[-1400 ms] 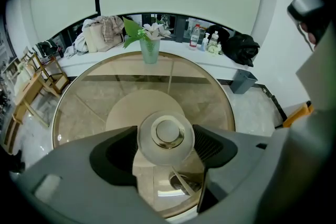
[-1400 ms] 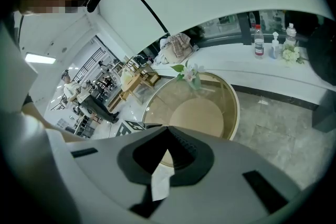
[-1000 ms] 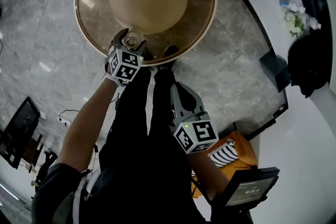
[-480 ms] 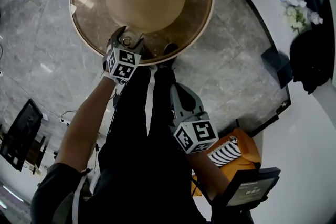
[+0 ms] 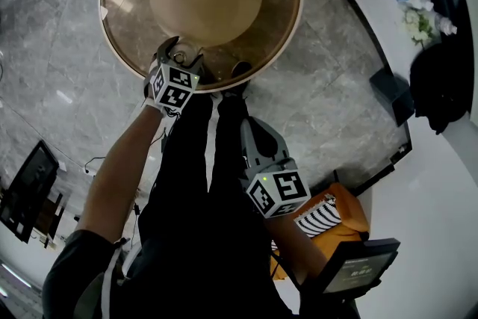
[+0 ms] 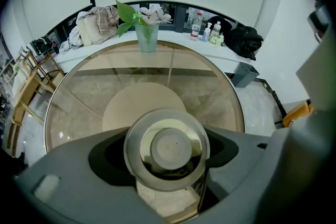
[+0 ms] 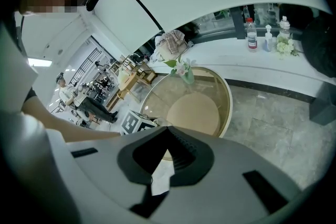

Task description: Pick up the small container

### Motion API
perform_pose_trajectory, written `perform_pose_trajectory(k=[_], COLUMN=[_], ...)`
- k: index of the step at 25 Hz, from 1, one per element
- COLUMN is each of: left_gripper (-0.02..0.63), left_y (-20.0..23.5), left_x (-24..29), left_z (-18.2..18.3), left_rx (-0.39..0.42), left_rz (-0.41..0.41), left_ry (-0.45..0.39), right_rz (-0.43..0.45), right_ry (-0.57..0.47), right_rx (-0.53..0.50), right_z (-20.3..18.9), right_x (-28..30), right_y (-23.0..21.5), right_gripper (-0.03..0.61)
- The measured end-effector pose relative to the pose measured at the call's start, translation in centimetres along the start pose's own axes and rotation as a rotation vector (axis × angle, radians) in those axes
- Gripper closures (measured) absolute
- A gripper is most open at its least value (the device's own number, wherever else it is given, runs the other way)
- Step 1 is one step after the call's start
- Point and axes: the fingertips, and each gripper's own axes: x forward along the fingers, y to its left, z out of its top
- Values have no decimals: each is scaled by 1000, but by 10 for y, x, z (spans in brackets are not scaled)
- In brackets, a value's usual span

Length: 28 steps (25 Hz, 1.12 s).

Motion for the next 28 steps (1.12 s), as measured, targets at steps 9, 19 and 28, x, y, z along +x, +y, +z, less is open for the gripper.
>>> perform_pose_trajectory(k=[9,19,28], left_gripper=[275,275,275], left_y=[-2,-22,-44], left_x=[-35,-137,-226], left_z=[24,41,50], left_rx=[16,87,73], left_rz=[-18,-44,-56], left_ry=[-25,-25,-33], right_rz=[3,36,58], right_ry=[-21,-104,-191], right_rx=[-18,-84,-159], right_z=[15,63,102], right_x=[-8,-37,-70], right_y=[8,45,79], right_gripper=[583,583,583])
